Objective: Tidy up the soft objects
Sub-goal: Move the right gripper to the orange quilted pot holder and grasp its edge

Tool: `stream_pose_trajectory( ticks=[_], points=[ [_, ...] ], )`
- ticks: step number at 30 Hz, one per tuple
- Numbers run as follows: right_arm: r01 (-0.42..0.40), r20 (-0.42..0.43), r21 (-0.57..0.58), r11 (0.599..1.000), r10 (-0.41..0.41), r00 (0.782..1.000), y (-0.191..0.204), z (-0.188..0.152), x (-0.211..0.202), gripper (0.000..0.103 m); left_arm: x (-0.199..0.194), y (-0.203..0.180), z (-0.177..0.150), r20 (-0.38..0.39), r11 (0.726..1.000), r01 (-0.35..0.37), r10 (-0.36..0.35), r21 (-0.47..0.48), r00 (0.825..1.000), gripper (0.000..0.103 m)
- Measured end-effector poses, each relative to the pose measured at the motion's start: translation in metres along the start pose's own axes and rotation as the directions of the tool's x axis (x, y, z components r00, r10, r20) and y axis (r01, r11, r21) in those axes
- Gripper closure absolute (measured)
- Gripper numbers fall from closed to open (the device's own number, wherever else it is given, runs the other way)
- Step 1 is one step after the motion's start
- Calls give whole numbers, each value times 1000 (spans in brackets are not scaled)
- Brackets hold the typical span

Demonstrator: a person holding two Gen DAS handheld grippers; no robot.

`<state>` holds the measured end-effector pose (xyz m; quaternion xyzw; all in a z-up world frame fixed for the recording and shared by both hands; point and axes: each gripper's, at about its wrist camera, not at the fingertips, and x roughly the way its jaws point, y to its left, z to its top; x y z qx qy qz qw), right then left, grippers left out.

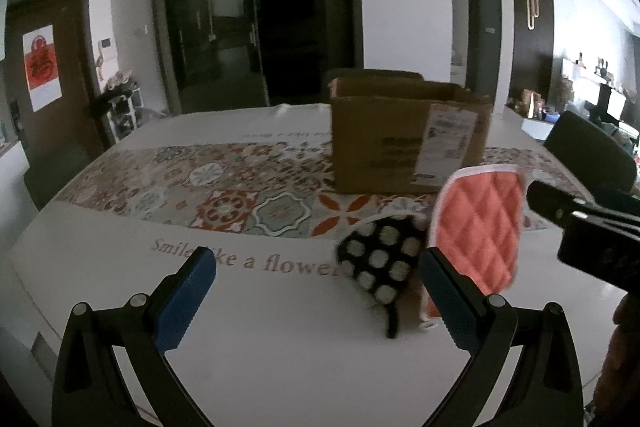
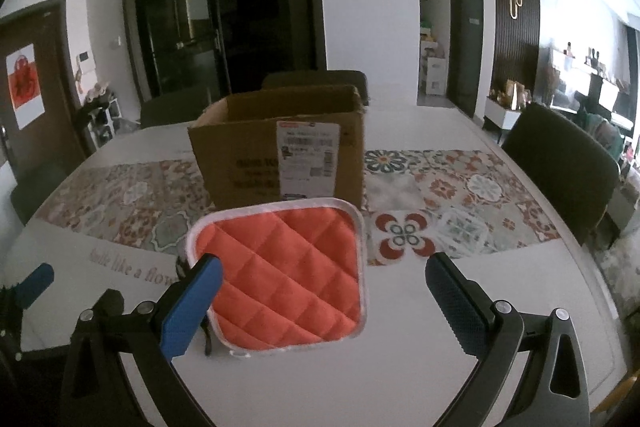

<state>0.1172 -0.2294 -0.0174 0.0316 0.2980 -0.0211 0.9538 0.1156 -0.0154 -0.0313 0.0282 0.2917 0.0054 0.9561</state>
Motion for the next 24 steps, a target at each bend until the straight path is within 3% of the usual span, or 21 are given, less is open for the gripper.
stream_pose_trajectory(
  ticks=[5,12,24],
  points=[
    [55,35,-14,998,-54,998,27,-4,4,0,18,23,-7,-24,1000,-8,8,5,1000,0],
    [71,-13,-24,997,-71,997,64,-13,31,0,55,55,-17,-146,998,-2,-7,-66,989,0],
    [234,83,-59,970,-229,970,96,-21,49,7,74,76,-26,-176,992,-52,32,-112,984,0]
  ],
)
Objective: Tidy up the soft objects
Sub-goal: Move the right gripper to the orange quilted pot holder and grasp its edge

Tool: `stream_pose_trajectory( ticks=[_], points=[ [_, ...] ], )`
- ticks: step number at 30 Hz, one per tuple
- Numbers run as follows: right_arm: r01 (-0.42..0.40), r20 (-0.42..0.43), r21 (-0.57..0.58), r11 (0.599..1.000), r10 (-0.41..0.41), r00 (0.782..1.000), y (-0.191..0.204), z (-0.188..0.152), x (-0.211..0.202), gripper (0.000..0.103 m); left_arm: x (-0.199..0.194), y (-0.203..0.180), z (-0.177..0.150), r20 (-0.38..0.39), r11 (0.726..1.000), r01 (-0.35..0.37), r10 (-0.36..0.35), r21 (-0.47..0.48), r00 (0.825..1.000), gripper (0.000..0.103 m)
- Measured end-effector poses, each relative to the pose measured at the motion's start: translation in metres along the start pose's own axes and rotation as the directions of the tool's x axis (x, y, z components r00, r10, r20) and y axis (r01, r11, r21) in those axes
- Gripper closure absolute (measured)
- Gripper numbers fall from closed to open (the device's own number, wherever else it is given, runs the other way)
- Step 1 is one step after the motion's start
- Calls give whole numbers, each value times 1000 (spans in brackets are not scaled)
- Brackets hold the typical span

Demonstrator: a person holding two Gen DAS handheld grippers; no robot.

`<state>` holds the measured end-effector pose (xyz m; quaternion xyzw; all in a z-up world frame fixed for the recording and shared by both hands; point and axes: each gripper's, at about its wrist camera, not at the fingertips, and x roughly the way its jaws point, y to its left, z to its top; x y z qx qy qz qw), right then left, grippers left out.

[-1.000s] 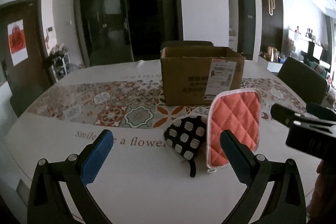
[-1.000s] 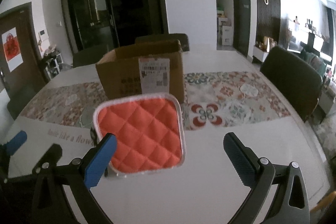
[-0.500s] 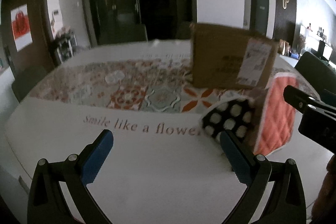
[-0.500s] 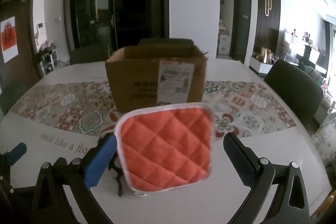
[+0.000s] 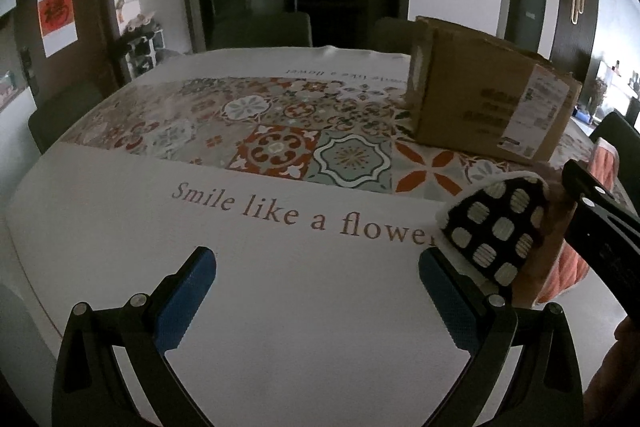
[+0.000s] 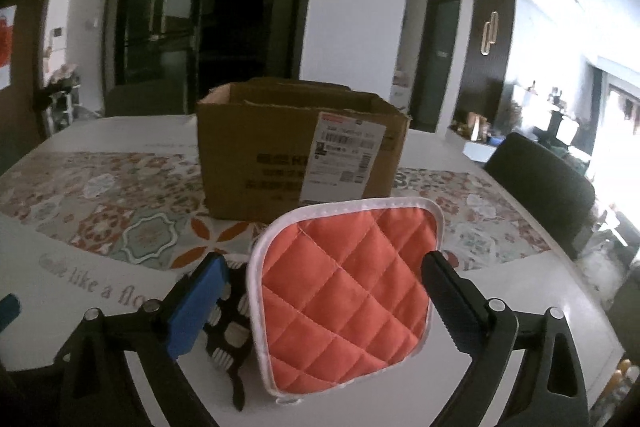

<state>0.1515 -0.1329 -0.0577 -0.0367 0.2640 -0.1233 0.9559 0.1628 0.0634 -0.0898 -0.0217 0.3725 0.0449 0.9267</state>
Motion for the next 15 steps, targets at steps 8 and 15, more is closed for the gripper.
stream_pose_trajectory(
  ticks=[8,15],
  points=[
    [27,-26,-10,1000,-27,999,10,-2,18,34,8,0,2,-16,1000,-3,3,-6,1000,0],
    [-56,-107,45,997,60,992,-12,-7,25,73,0,-19,3,8,998,37,-38,51,999,0]
  ],
)
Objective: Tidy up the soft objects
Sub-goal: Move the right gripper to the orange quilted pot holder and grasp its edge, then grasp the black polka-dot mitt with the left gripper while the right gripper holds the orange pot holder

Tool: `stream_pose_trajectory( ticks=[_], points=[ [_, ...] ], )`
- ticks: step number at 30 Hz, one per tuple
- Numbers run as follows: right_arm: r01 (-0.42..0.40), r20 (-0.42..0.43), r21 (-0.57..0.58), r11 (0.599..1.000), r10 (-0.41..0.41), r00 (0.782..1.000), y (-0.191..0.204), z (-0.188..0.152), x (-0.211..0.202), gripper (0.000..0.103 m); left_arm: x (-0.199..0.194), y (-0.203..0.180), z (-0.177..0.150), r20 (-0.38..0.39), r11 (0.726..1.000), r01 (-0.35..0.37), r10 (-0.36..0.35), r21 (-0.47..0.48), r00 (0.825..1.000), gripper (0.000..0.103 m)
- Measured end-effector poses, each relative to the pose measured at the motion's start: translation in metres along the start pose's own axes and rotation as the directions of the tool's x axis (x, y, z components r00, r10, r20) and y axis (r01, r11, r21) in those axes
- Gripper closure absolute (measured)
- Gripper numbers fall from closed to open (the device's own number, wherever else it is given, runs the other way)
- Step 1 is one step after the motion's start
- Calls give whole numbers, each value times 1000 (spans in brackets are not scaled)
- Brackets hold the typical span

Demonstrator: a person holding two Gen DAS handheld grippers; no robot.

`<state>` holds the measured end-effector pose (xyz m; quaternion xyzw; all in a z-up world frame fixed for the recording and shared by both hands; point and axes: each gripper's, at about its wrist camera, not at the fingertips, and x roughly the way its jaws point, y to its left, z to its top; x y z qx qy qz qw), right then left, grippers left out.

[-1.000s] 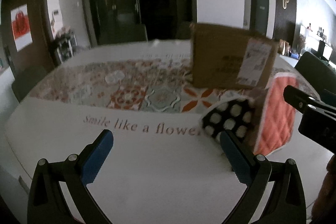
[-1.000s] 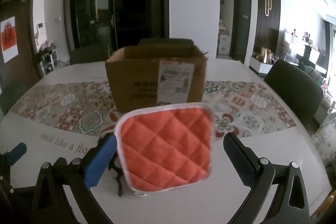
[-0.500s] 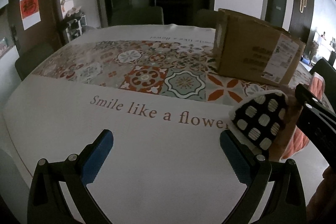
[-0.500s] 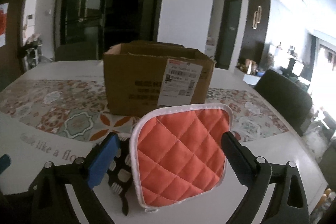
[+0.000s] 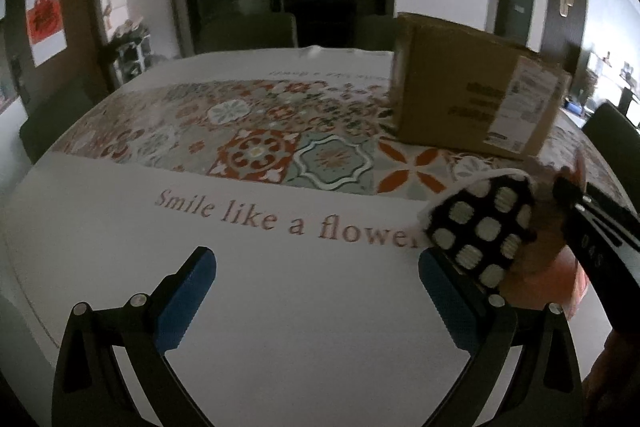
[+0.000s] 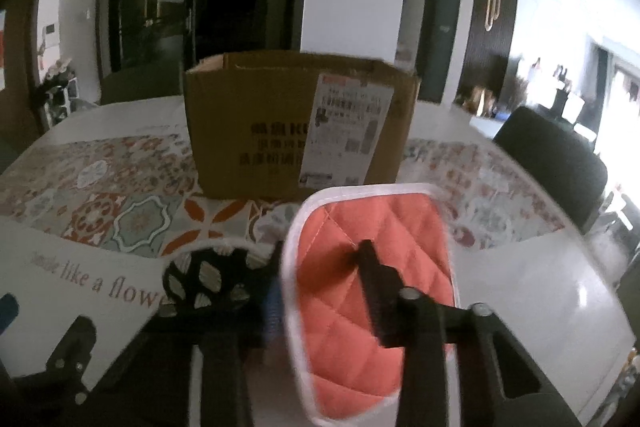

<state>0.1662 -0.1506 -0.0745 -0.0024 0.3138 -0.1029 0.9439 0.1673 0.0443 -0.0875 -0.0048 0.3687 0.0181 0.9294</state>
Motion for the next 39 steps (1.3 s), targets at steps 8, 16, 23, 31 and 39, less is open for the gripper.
stream_pose_trajectory(
  ticks=[8,16,23,31,39],
  points=[
    [-56,-24,22,998,56,998,-32,-8,-12,93,-12,-34,4,13,993,96,-97,66,995,0],
    [-36,15,9,999,36,999,-56,-9,-23,98,-11,-59,4,-15,980,184,-184,78,983,0],
    [-54,-3,55,997,54,999,-71,-11,-14,98,-6,-73,3,-22,976,183,-182,118,983,0],
    [-85,-53,111,990,91,994,-83,-20,2,98,9,-85,-5,-58,978,145,-138,150,989,0],
    [-103,-78,137,985,114,990,-88,-26,12,98,31,-100,-6,-86,979,105,-91,176,992,13]
  ],
)
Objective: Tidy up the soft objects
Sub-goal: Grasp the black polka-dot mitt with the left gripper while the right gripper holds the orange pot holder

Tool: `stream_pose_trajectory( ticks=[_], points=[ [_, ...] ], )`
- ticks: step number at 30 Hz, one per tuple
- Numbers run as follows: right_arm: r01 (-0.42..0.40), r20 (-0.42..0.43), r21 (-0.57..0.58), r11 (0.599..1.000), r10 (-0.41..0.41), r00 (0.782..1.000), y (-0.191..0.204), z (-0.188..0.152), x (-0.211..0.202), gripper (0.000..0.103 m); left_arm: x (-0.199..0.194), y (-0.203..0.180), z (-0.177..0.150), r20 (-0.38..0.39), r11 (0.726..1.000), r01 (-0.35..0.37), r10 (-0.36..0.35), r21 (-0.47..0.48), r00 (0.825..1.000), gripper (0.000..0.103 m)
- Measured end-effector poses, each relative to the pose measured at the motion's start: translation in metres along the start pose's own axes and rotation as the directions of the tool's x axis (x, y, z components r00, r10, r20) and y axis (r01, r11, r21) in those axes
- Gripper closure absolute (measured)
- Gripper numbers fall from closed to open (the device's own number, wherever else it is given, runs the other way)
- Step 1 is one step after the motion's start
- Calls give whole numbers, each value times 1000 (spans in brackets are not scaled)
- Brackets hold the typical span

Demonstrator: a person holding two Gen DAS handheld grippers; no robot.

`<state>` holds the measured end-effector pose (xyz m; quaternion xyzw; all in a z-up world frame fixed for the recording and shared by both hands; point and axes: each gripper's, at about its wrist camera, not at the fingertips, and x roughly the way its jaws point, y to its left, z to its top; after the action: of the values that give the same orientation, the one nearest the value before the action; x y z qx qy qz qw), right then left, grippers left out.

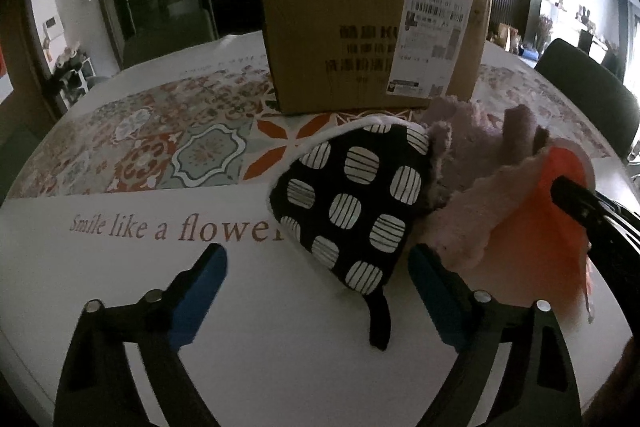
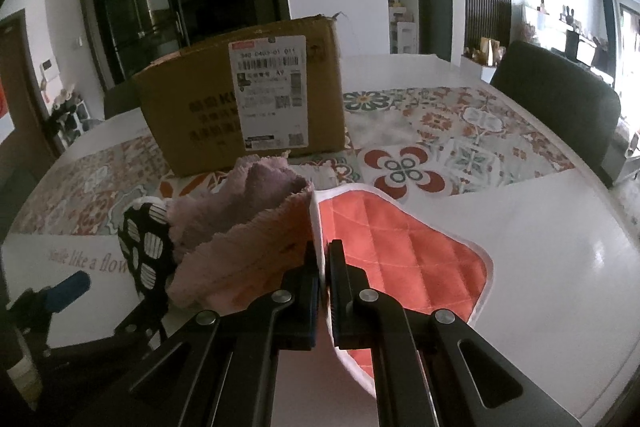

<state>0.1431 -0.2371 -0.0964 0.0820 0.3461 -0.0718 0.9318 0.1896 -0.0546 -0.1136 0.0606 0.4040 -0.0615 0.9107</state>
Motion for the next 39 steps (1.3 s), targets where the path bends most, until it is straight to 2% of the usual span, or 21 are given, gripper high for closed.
stream_pose_trajectory(
  ticks=[3,6,8,9,12,16,20,24,30,31,32,39],
  points=[
    [-6,-3,3,1000,6,1000,-1,0,2,98,5,-4,3,-5,1000,0,0,10,1000,21],
    [-7,-1,5,1000,7,1000,-1,0,2,98,8,-5,2,-13,1000,18,-17,18,1000,42],
    [-7,2,10,1000,7,1000,-2,1,1,98,8,-4,1,-19,999,33,-33,10,999,64],
    [-7,3,11,1000,7,1000,-2,1,0,98,8,-2,0,-21,999,44,-44,4,999,66],
    [-8,15,8,1000,8,1000,-2,2,-4,98,2,1,0,0,999,52,-52,-7,999,70],
    [-12,39,-3,1000,12,999,2,3,-14,98,-15,7,-1,82,999,47,-46,-16,996,80],
    [-12,72,-6,1000,12,997,3,4,-27,98,-32,11,0,148,998,59,-53,-33,988,83],
    [-12,94,-8,1000,12,996,4,7,-35,98,-44,12,1,182,997,68,-60,-37,981,85],
    [-15,128,-6,1000,16,992,4,10,-47,98,-62,16,2,193,995,96,-86,-41,977,88],
    [-16,131,-5,1000,16,991,5,11,-48,98,-62,18,3,185,993,106,-95,-53,978,97],
    [-16,132,-5,1000,17,991,5,11,-48,98,-62,19,3,179,992,112,-100,-58,979,98],
    [-21,124,-17,1000,23,992,9,9,-47,98,-57,18,3,165,989,139,-129,-49,978,98]
  ],
)
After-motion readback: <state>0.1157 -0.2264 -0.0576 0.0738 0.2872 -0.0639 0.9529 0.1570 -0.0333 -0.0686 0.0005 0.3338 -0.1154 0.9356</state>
